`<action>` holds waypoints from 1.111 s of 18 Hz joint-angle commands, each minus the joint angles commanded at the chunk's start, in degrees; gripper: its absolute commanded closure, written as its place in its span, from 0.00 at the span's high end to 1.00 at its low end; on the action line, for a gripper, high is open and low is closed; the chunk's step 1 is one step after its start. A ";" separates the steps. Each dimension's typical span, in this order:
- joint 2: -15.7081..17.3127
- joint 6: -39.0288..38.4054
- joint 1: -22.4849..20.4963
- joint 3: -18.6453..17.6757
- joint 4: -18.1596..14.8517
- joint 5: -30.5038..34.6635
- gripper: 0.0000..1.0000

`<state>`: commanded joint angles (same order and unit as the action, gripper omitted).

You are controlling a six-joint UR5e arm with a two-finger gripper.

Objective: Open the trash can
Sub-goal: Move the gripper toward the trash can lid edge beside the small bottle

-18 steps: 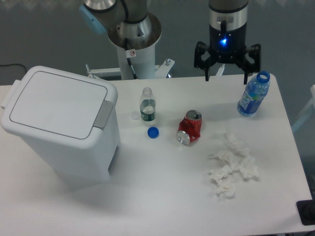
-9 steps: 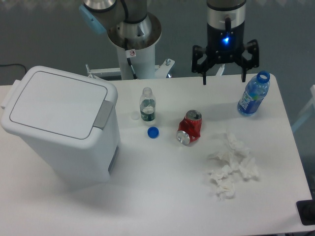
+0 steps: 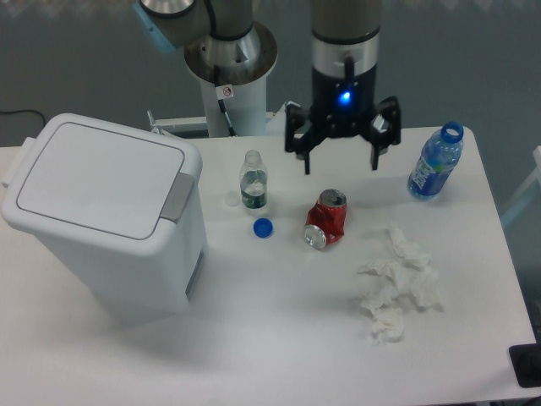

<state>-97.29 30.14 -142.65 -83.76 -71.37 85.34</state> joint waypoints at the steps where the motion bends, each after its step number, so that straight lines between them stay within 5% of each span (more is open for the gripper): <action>1: -0.26 0.53 0.62 0.09 0.61 -0.09 1.00; 9: -1.67 -7.90 3.52 2.37 1.15 -6.23 1.00; 20: -0.79 -14.32 5.63 -0.09 0.62 -10.11 1.00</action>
<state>-98.09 15.82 -137.02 -83.85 -70.75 75.24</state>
